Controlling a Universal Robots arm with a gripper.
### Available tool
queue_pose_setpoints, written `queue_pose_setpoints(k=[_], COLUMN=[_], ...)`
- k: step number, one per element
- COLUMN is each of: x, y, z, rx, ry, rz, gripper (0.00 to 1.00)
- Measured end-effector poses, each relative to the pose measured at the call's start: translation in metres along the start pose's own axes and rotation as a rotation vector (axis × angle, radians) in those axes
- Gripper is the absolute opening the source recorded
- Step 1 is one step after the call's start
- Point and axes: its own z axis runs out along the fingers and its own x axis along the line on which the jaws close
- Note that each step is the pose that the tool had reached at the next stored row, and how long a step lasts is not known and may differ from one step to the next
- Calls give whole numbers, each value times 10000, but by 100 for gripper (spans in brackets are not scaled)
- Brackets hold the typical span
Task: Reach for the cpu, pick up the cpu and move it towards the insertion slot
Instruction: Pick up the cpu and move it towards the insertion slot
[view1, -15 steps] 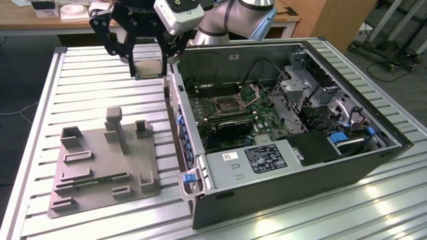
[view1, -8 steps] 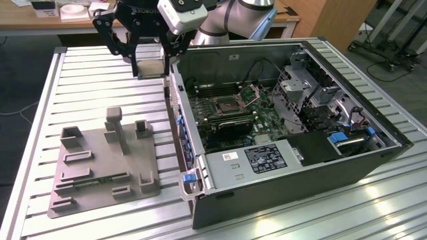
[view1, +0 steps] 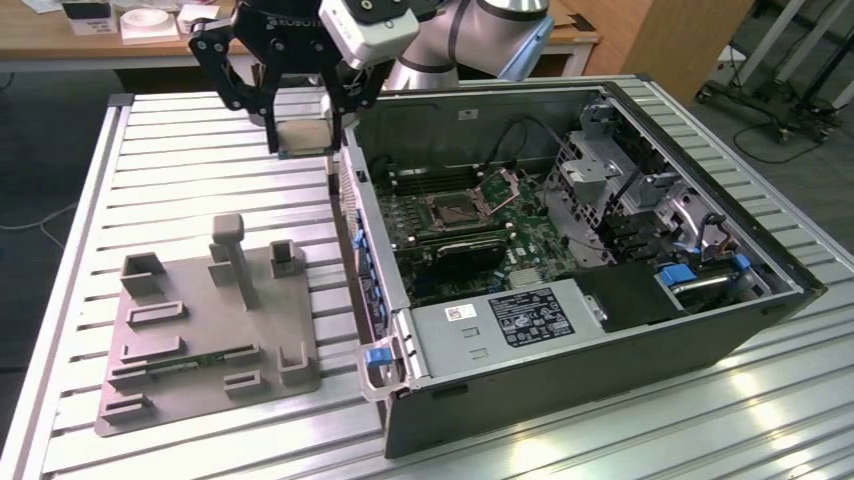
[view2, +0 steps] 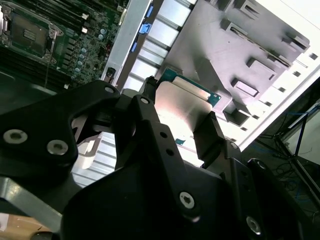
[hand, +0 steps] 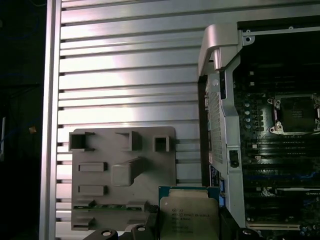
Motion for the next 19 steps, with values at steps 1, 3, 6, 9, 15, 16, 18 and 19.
queue_pose_setpoints(k=[1, 3, 6, 9, 15, 16, 18, 19], x=[-2, -7, -14, -21, -34, -36, -40, -42], y=[0, 0, 1, 1, 1, 1, 2, 2], z=[0, 0, 0, 0, 0, 0, 0, -1], rx=[0, 1, 0, 0, 0, 0, 0, 0], ry=[0, 0, 0, -1, 0, 0, 0, 0], rz=[0, 0, 0, 0, 0, 0, 0, 0], gripper=[54, 54, 54, 54, 54, 54, 54, 54])
